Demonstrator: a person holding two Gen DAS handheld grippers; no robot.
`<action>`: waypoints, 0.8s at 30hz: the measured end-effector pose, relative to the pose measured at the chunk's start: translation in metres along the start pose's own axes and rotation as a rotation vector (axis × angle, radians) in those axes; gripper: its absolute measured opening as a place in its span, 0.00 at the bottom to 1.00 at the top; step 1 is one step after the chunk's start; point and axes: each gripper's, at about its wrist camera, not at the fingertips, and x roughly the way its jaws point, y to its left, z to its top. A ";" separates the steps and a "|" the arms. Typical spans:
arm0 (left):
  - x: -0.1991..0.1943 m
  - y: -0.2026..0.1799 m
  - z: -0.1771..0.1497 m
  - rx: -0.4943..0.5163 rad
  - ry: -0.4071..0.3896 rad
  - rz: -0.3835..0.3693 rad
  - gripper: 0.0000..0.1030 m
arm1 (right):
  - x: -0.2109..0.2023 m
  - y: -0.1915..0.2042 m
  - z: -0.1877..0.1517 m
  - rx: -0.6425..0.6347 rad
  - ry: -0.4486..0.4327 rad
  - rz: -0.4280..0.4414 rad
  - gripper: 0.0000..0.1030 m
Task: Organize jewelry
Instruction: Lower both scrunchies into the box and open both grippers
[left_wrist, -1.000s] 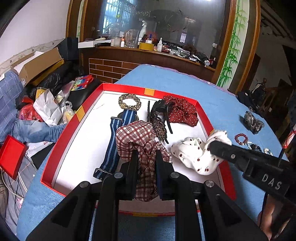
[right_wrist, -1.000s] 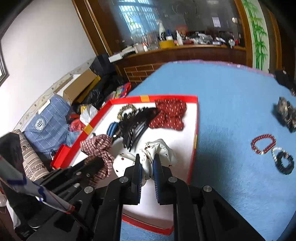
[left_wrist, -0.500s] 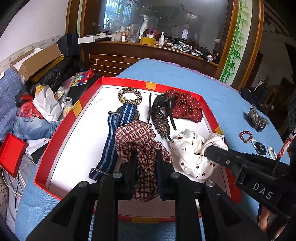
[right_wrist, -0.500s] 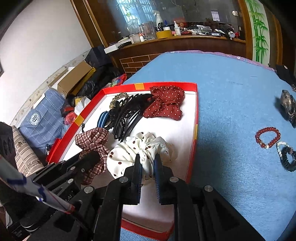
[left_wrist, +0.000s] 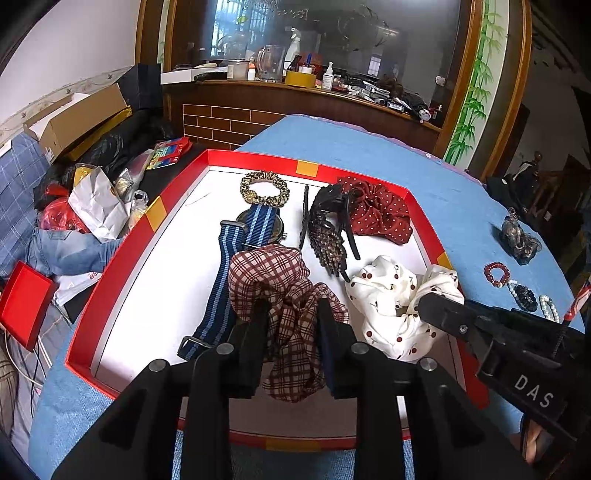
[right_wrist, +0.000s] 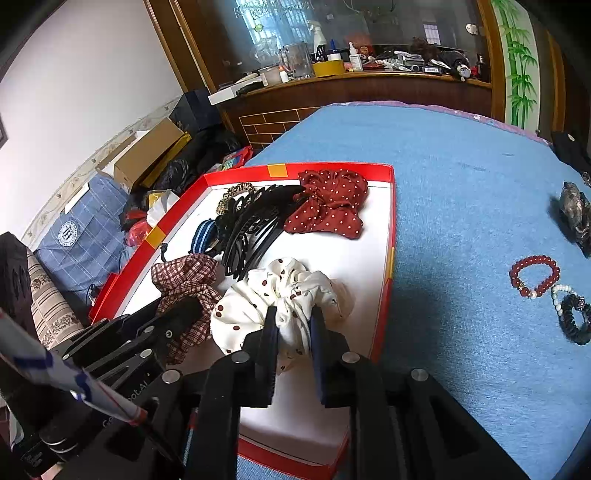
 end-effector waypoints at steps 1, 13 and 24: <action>0.000 0.000 0.000 -0.001 -0.001 -0.002 0.27 | -0.001 -0.001 0.000 0.003 -0.001 0.007 0.19; -0.017 -0.005 0.000 0.005 -0.040 0.027 0.36 | -0.030 -0.001 0.003 0.023 -0.060 0.063 0.25; -0.039 -0.010 0.001 0.009 -0.077 0.046 0.43 | -0.044 -0.005 -0.003 0.015 -0.066 0.131 0.34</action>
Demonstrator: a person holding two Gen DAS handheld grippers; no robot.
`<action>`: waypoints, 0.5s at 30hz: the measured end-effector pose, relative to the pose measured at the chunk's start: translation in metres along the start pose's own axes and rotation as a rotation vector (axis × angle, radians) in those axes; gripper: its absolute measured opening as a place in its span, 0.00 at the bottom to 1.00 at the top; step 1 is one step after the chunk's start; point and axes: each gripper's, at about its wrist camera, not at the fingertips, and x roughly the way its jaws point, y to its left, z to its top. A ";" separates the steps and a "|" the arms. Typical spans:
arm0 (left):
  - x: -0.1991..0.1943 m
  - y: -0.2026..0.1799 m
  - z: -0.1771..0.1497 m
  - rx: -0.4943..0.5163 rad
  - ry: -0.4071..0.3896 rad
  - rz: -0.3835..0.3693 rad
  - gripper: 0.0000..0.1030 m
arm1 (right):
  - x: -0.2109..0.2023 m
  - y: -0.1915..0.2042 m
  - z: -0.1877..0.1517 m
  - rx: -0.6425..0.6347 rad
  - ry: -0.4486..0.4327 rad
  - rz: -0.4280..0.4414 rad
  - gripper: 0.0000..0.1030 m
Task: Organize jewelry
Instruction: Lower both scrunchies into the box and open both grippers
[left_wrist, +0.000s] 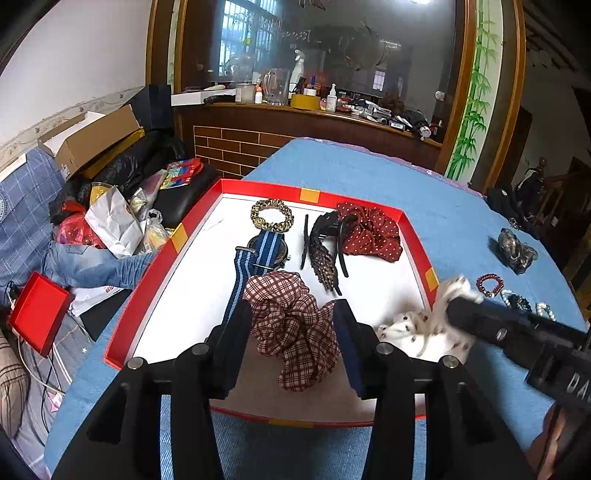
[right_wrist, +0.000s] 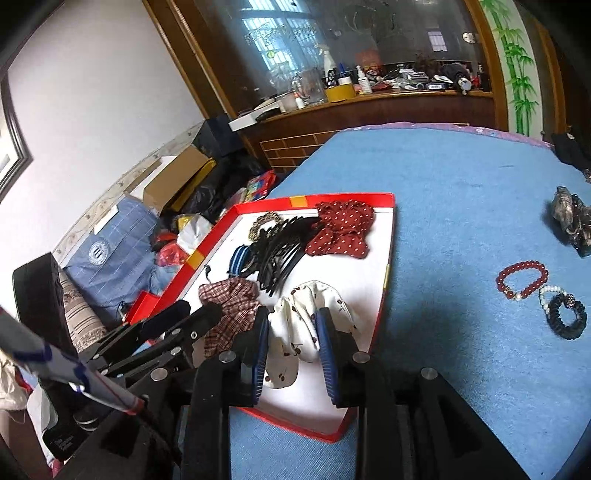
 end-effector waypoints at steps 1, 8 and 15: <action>-0.002 0.000 0.000 -0.002 -0.004 0.004 0.43 | 0.002 0.000 -0.001 -0.004 0.018 0.016 0.38; -0.013 0.001 0.001 -0.004 -0.017 0.003 0.44 | -0.015 -0.004 -0.006 0.015 -0.015 0.032 0.42; -0.023 -0.007 0.003 0.006 -0.035 -0.003 0.44 | -0.034 -0.020 -0.012 0.050 -0.050 0.019 0.45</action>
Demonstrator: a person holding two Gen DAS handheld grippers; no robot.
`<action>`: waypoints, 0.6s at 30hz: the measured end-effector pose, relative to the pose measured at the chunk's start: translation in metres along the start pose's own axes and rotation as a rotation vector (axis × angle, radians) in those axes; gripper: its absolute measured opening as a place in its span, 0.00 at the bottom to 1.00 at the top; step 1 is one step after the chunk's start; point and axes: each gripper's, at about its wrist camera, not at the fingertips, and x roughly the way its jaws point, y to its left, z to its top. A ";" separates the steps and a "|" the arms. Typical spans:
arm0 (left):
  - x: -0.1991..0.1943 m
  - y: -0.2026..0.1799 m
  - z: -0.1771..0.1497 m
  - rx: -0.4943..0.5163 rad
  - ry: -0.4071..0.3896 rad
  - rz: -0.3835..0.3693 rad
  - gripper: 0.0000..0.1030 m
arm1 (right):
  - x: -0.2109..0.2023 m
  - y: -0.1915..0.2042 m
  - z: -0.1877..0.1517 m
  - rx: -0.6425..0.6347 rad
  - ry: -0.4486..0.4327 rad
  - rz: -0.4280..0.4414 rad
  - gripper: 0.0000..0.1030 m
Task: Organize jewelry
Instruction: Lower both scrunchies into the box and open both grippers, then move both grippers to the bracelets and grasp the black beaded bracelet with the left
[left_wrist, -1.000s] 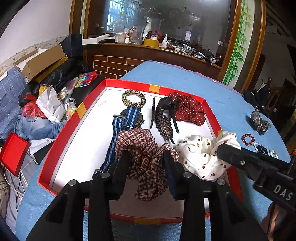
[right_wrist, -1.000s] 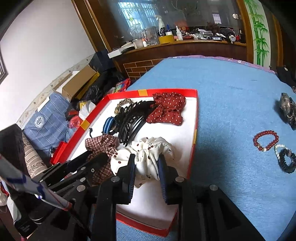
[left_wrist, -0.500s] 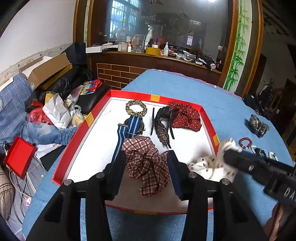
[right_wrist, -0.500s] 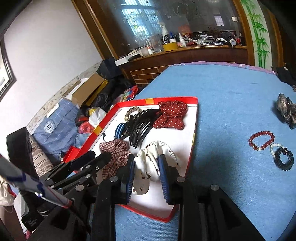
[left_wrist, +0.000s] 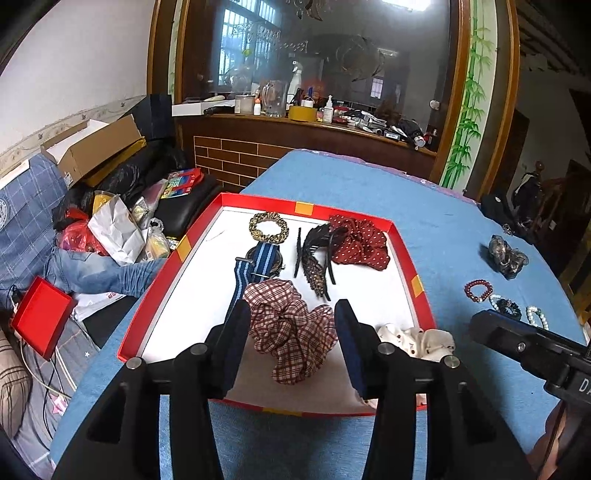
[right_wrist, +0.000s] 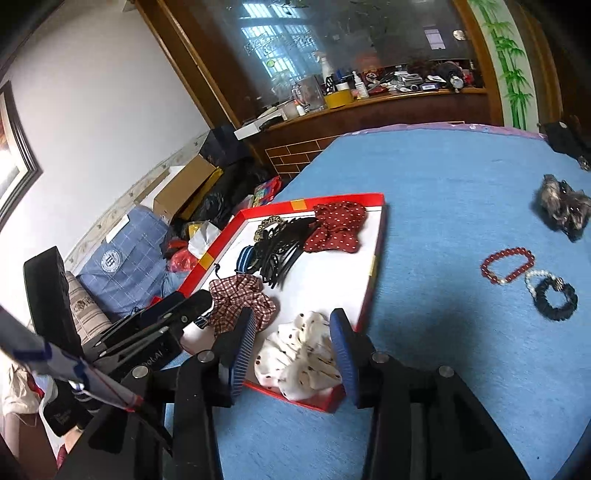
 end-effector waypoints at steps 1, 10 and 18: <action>-0.001 -0.002 0.000 0.002 -0.001 -0.002 0.45 | -0.003 -0.002 -0.001 0.003 -0.005 -0.005 0.45; -0.019 -0.022 0.004 0.035 -0.028 -0.035 0.45 | -0.034 -0.041 -0.002 0.064 -0.046 -0.058 0.45; -0.023 -0.055 0.004 0.084 -0.021 -0.079 0.46 | -0.081 -0.114 0.002 0.217 -0.120 -0.197 0.36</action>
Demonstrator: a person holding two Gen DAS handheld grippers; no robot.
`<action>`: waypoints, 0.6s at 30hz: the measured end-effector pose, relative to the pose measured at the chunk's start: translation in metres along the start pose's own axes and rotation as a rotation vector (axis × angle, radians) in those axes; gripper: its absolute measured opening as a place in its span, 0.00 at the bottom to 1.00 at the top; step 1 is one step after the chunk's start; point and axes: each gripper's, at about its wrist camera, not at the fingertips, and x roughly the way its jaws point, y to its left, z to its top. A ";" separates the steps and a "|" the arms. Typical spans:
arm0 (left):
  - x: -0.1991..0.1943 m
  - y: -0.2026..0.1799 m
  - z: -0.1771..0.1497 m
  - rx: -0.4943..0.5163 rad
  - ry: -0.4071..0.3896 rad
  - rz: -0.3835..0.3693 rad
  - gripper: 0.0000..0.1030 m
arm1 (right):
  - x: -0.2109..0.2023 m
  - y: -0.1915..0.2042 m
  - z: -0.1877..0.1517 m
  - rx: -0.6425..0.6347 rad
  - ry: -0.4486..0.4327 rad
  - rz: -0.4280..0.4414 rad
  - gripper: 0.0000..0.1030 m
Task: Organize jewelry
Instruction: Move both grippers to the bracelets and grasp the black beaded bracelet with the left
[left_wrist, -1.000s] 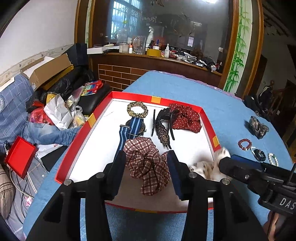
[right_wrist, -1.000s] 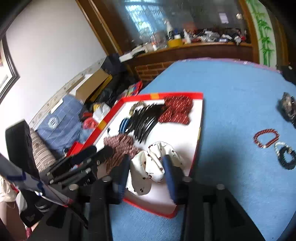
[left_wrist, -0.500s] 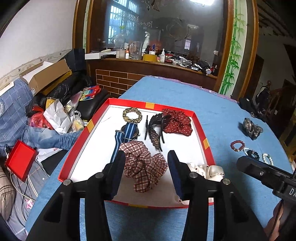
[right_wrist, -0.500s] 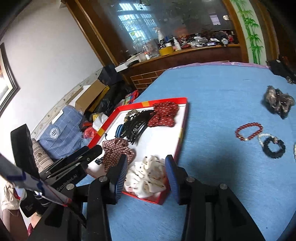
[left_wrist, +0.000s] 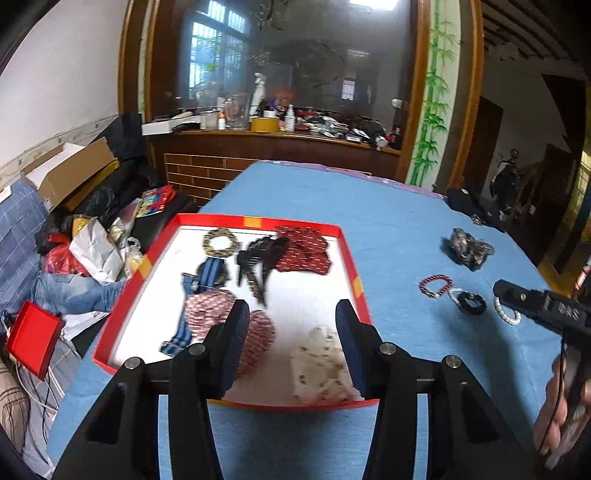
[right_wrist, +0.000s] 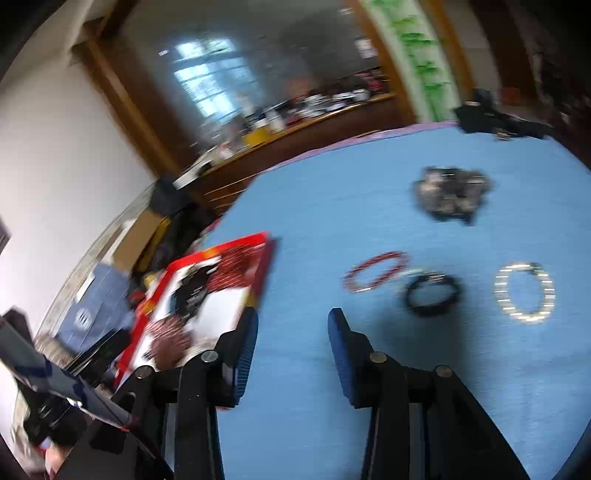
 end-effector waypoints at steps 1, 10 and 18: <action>0.001 -0.004 0.000 0.007 0.003 -0.005 0.46 | -0.002 -0.009 0.003 0.018 -0.003 -0.026 0.33; 0.017 -0.062 0.004 0.087 0.072 -0.143 0.46 | -0.034 -0.100 0.023 0.196 -0.039 -0.167 0.27; 0.062 -0.135 0.007 0.160 0.231 -0.337 0.45 | -0.047 -0.139 0.025 0.263 -0.034 -0.215 0.27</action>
